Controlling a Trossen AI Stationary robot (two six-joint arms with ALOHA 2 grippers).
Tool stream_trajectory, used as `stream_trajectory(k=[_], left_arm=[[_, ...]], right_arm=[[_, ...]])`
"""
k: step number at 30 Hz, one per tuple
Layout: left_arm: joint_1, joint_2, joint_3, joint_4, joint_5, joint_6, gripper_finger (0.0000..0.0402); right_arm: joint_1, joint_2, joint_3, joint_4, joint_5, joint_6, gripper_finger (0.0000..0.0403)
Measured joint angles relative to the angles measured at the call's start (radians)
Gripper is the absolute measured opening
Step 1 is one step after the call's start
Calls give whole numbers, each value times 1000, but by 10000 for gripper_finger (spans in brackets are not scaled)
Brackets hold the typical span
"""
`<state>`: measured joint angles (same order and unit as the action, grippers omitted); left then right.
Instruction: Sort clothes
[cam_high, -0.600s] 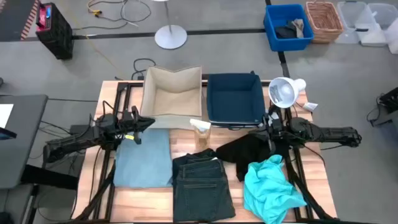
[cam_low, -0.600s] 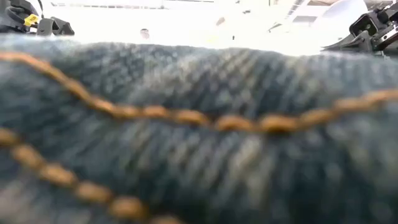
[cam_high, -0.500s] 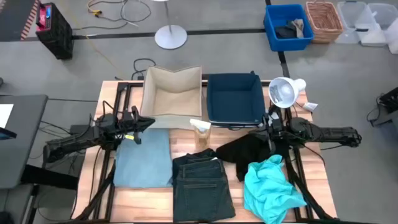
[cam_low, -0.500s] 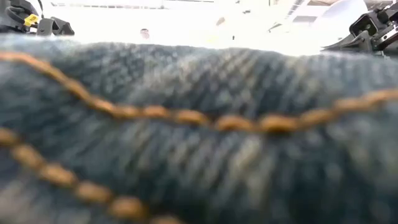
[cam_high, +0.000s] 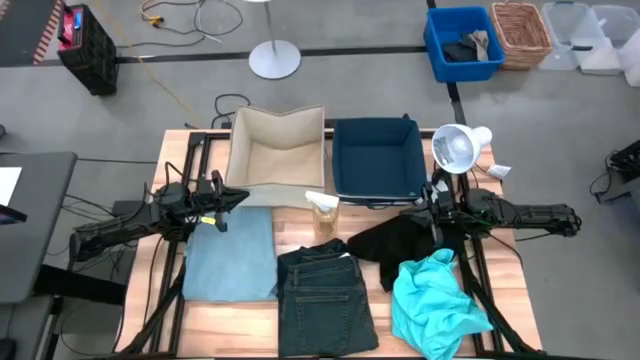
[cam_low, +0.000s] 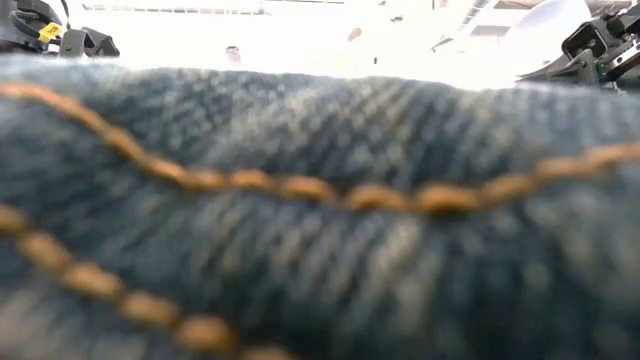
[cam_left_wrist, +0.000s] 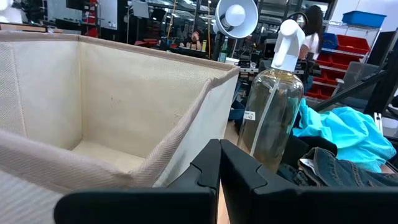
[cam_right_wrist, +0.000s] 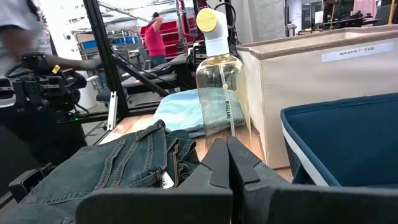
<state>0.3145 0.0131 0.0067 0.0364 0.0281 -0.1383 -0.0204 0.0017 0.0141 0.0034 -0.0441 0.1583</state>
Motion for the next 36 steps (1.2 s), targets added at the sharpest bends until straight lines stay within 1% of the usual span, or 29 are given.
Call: stream_trajectory(k=[21, 23, 25, 28, 32, 34, 36], left_arm=[[0, 0, 0, 0, 0, 0, 4], [0, 0, 0, 4, 1, -32, 4], [0, 0, 1, 38, 1, -175, 4], [0, 0, 29, 57, 2, -471, 4], [0, 0, 46, 98, 14, -777, 4], [0, 0, 47, 107, 65, -957, 4], [1, 5, 47, 121, 167, -1060, 4]], right_arm=[[0, 0, 0, 0, 0, 0, 0], [0, 0, 0, 0, 0, 0, 0], [0, 0, 0, 0, 0, 0, 0], [0, 0, 0, 0, 0, 0, 0], [0, 0, 0, 0, 0, 0, 0], [0, 0, 0, 0, 0, 0, 0], [0, 0, 0, 0, 0, 0, 0]])
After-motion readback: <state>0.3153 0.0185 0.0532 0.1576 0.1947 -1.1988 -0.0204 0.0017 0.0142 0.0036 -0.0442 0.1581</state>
